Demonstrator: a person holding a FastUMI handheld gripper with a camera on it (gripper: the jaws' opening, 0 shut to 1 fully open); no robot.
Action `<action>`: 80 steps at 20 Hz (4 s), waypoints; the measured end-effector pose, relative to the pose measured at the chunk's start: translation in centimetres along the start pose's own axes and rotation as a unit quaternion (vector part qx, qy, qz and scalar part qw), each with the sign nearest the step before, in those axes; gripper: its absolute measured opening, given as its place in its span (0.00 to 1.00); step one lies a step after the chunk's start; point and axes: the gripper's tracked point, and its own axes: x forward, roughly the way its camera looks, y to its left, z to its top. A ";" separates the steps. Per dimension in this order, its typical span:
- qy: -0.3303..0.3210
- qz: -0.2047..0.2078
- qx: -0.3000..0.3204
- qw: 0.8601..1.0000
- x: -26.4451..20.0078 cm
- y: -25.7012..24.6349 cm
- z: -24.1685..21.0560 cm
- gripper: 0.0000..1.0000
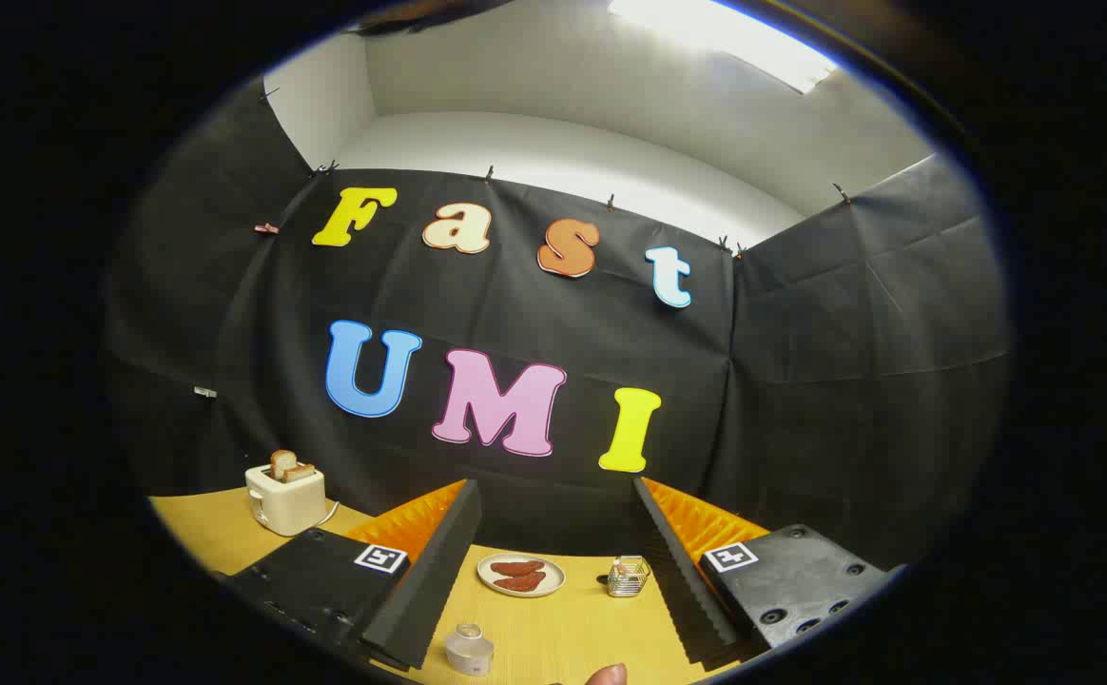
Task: Take the bottle from table, then pour the juice into the cup, finally place the bottle on the coaster
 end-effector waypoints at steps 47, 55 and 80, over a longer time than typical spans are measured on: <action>0.100 0.077 0.066 0.990 -1.0 10.5 -32.4 0.97; 0.099 0.064 0.072 0.990 0.3 10.5 -33.4 0.97; 0.124 0.122 -0.197 0.965 3.2 18.6 -25.0 0.72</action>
